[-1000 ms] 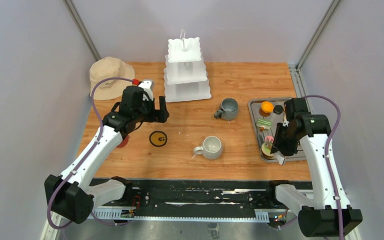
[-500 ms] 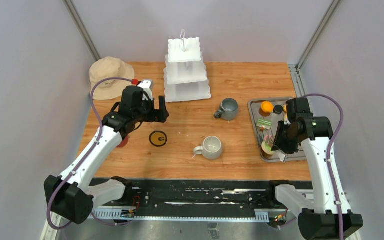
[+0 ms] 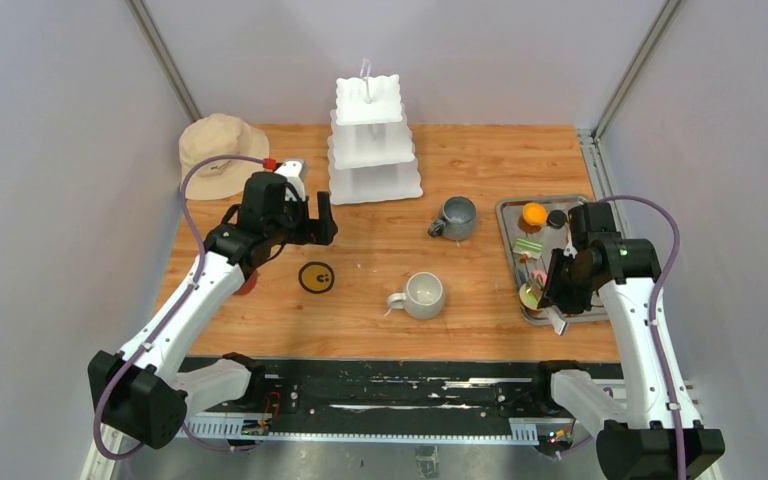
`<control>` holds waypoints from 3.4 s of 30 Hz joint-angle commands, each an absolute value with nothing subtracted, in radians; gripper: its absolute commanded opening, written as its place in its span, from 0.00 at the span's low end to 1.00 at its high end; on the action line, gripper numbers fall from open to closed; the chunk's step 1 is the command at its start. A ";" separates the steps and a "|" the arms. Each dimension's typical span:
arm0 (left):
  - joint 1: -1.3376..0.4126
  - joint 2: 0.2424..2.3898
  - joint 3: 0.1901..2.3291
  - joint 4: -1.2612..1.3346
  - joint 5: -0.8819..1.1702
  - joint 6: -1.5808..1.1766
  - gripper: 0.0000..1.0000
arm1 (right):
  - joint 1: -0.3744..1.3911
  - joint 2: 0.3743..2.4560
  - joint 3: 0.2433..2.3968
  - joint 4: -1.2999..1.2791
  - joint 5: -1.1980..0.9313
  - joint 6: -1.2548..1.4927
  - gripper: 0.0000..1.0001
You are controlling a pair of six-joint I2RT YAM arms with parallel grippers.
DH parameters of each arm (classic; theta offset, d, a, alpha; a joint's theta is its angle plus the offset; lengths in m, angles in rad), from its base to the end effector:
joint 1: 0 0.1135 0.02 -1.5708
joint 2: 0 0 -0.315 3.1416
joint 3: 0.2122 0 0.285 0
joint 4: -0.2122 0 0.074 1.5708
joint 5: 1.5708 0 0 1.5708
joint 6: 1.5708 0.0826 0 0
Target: Serve the afternoon tea
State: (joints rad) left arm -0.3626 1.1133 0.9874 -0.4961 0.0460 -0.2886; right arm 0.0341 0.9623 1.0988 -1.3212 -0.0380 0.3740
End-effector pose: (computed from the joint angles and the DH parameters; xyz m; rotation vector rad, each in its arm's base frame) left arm 0.2717 -0.1071 0.3295 0.1085 2.2203 -0.4136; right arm 0.1665 0.0088 0.3243 0.4578 2.7285 0.1611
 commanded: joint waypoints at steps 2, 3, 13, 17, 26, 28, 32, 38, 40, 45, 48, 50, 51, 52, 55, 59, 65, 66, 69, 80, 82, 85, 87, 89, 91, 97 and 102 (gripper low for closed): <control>-0.368 1.105 0.985 -0.477 0.060 -0.299 0.98 | 0.040 0.954 1.117 -1.344 -0.026 0.366 0.29; -0.368 1.105 0.984 -0.478 0.060 -0.299 0.98 | 0.040 0.955 1.123 -1.348 -0.020 0.365 0.29; -0.369 1.104 0.976 -0.476 0.057 -0.298 0.98 | 0.040 0.949 1.121 -1.366 0.000 0.358 0.34; -0.369 1.109 0.974 -0.469 0.062 -0.302 0.98 | 0.040 0.943 1.125 -1.369 0.007 0.360 0.35; -0.369 1.115 0.977 -0.470 0.061 -0.297 0.98 | 0.040 0.938 1.118 -1.371 0.010 0.366 0.35; -0.369 1.117 0.979 -0.470 0.061 -0.297 0.98 | 0.040 0.942 1.111 -1.370 -0.004 0.362 0.35; -0.369 1.117 0.975 -0.468 0.060 -0.298 0.98 | 0.040 0.943 1.104 -1.366 -0.028 0.355 0.35; -0.368 1.115 0.971 -0.466 0.061 -0.299 0.98 | 0.041 0.950 1.106 -1.352 -0.047 0.338 0.38; -0.367 1.114 0.970 -0.465 0.061 -0.299 0.98 | 0.041 0.959 1.102 -1.347 -0.048 0.339 0.39; -0.369 1.108 0.967 -0.470 0.056 -0.298 0.98 | 0.041 0.968 1.082 -1.334 -0.053 0.336 0.39; -0.368 1.103 0.962 -0.471 0.052 -0.299 0.98 | 0.042 0.973 1.066 -1.328 -0.063 0.336 0.39; -0.369 1.101 0.960 -0.472 0.054 -0.300 0.98 | 0.043 0.977 1.063 -1.331 -0.065 0.338 0.36; -0.368 1.099 0.959 -0.471 0.053 -0.301 0.98 | 0.044 0.979 1.064 -1.334 -0.065 0.340 0.32; -0.369 1.098 0.959 -0.471 0.052 -0.301 0.98 | 0.046 0.978 1.067 -1.337 -0.063 0.340 0.30; -0.368 1.097 0.960 -0.471 0.052 -0.301 0.98 | 0.047 0.977 1.084 -1.347 -0.060 0.340 0.17; -0.369 1.101 0.968 -0.472 0.054 -0.299 0.98 | 0.048 0.976 1.118 -1.366 -0.047 0.338 0.01; -0.368 1.098 0.975 -0.476 0.046 -0.294 0.98 | 0.048 0.969 1.228 -1.384 0.012 0.339 0.01; -0.369 1.096 0.978 -0.481 0.041 -0.292 0.98 | 0.048 0.971 1.246 -1.382 0.018 0.336 0.01; -0.368 1.086 0.988 -0.494 0.022 -0.287 0.98 | 0.047 0.991 1.314 -1.380 0.015 0.321 0.01; -0.348 1.043 1.052 -0.611 -0.166 -0.318 0.98 | 0.179 1.174 1.640 -1.089 -0.062 0.278 0.01; -0.321 1.035 1.049 -0.621 -0.150 -0.343 0.98 | 0.266 1.213 1.689 -0.993 -0.034 0.273 0.01; -0.288 1.033 1.043 -0.624 -0.108 -0.371 0.98 | 0.340 1.269 1.737 -0.869 -0.021 0.260 0.00; -0.284 1.034 1.043 -0.624 -0.092 -0.379 0.98 | 0.376 1.307 1.763 -0.801 -0.034 0.246 0.00; -0.283 1.034 1.043 -0.618 -0.075 -0.390 0.98 | 0.408 1.356 1.797 -0.765 -0.044 0.234 0.00; -0.279 1.037 1.043 -0.600 -0.049 -0.405 0.98 | 0.439 1.411 1.839 -0.748 -0.040 0.216 0.00; -0.228 1.079 1.066 -0.501 0.087 -0.501 0.98 | 0.492 1.544 1.954 -0.691 -0.038 0.175 0.00; -0.114 1.209 1.077 -0.321 0.200 -0.665 0.95 | 0.492 1.594 2.004 -0.669 -0.035 0.176 0.01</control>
State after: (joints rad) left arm -0.1905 1.1206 1.0504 -0.5068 0.0803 -0.5117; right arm 0.4831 1.5875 1.9396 -0.7475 -0.0452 0.2008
